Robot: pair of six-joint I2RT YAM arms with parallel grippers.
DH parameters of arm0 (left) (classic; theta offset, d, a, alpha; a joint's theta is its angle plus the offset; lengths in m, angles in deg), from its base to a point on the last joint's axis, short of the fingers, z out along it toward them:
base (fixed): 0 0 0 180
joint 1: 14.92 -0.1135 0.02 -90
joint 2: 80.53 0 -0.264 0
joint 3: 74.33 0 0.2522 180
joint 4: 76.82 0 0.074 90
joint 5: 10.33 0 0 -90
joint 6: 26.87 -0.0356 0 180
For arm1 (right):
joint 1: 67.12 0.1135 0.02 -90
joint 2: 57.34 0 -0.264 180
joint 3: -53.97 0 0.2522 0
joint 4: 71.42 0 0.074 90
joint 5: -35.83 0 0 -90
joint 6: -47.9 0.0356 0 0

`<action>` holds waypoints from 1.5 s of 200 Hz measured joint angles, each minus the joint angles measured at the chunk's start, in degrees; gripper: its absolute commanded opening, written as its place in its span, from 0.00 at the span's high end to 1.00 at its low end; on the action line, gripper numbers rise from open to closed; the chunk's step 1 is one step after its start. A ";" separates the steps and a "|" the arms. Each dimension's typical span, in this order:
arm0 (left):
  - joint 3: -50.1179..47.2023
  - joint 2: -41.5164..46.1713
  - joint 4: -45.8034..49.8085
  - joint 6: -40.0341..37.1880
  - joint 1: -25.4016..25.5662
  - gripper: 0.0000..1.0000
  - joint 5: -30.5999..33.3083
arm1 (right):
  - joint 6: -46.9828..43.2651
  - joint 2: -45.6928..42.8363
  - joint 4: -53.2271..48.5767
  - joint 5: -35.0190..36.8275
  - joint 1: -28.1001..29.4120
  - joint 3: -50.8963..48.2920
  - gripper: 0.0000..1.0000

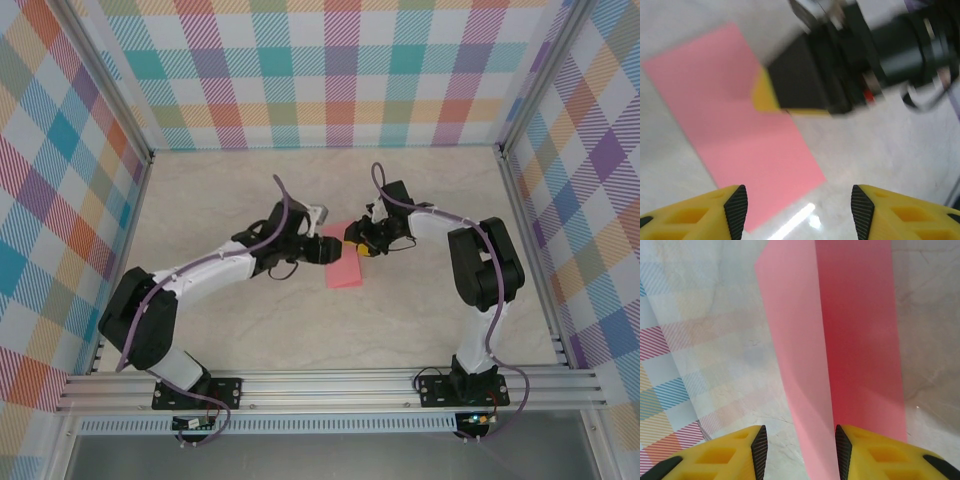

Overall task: Fold a paper plane with a square sheet of paper (fold left side to right side)
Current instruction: Fold the triangle a second time at the center of the table.

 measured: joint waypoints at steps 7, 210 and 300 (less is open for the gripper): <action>-0.87 0.22 0.11 -0.57 2.36 0.37 1.60 | 0.00 0.00 -0.22 -0.02 0.00 0.55 0.58; 11.56 -18.29 8.94 -7.72 18.91 0.55 32.96 | 0.39 0.00 -2.38 -0.83 1.11 2.71 0.59; 9.27 -16.85 9.01 -7.39 18.97 0.95 33.16 | -4.02 -0.04 -9.46 2.69 -0.74 11.80 0.45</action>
